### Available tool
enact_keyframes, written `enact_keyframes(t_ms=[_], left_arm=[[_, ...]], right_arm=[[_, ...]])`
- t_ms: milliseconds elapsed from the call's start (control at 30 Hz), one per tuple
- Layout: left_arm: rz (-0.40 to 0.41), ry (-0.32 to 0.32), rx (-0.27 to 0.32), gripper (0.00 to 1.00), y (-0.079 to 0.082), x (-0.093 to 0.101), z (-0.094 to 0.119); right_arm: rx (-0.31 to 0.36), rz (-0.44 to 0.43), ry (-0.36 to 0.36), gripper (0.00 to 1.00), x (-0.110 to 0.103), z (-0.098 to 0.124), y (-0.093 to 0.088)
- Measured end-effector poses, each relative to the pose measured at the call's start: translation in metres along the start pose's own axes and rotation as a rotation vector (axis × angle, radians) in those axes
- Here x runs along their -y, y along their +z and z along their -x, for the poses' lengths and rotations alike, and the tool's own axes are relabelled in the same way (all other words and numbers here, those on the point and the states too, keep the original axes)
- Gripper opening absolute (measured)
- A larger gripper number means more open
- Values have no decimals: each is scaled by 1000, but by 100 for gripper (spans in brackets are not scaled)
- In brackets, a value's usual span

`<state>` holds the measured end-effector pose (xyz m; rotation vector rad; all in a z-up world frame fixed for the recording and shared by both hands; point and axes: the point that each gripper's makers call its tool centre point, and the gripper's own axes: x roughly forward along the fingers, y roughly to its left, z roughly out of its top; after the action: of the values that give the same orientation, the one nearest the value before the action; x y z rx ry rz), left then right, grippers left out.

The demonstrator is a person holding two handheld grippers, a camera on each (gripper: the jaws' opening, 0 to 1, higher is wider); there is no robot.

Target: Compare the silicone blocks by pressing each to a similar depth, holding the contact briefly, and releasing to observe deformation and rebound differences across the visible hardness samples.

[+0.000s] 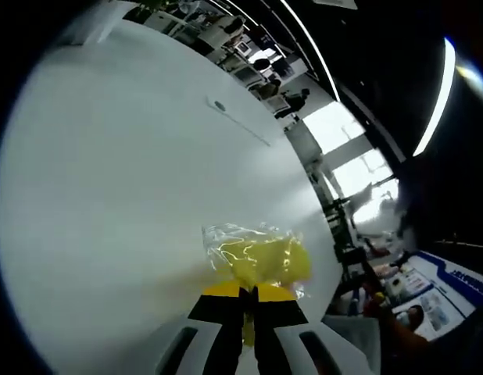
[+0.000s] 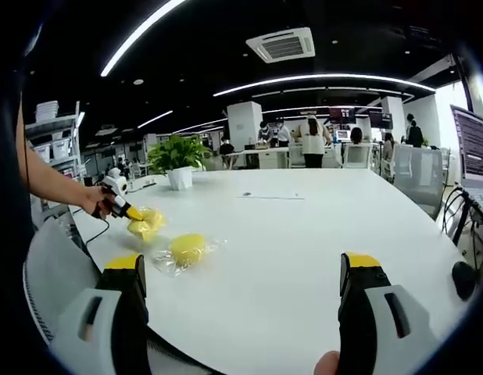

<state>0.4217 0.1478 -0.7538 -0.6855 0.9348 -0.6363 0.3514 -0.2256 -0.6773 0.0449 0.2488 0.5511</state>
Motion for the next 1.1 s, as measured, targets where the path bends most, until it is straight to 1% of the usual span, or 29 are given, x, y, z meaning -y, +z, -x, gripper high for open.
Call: enact_keyframes(t_ms=[33, 67, 100, 233, 400, 500, 567, 633, 700, 733, 800, 833, 867, 900, 933, 1000, 1067, 1100], left_arm=[[-1, 1, -1, 1, 0, -1, 1], [3, -1, -1, 1, -4, 4, 1], [4, -1, -1, 1, -5, 4, 1], [21, 2, -10, 1, -7, -4, 1], [37, -2, -14, 1, -6, -9, -4], [41, 16, -23, 1, -8, -15, -7], [57, 14, -23, 2, -7, -18, -9], [51, 13, -19, 2, -5, -18, -9], [37, 26, -27, 2, -6, -20, -9], [35, 43, -36, 2, -6, -25, -9], [36, 97, -49, 2, -8, -34, -6], [20, 127, -62, 2, -10, -39, -5], [26, 97, -50, 2, -9, -32, -7], [27, 96, -54, 2, -9, -31, -8], [-35, 119, -66, 2, -9, -34, -8], [-33, 119, -67, 3, -9, -30, -10], [-23, 124, -67, 3, -9, -33, -10], [-31, 126, -65, 3, -10, -33, -10]], right_arm=[[-1, 1, 1, 97, 0, 0, 0], [-1, 1, 2, 97, 0, 0, 0], [-6, 4, 2, 97, 0, -1, 0], [-16, 5, 4, 97, 2, -2, -5], [-52, -3, 6, 97, 5, -1, -21], [-56, -18, 0, 97, 6, 1, -25], [-66, -16, -2, 97, 7, 3, -29], [-72, -17, -3, 97, 7, 4, -31], [-78, -25, -9, 97, 8, 7, -34], [-79, -27, -10, 97, 8, 7, -34], [-82, -31, -12, 97, 8, 7, -35], [-83, -32, -15, 97, 8, 8, -35], [-85, -35, -19, 97, 8, 8, -35], [-85, -36, -18, 97, 8, 8, -35], [-85, -35, -18, 97, 7, 8, -35], [-91, -32, -16, 97, 7, 8, -37], [-94, -35, -16, 97, 6, 8, -38], [-94, -37, -16, 97, 6, 7, -38]])
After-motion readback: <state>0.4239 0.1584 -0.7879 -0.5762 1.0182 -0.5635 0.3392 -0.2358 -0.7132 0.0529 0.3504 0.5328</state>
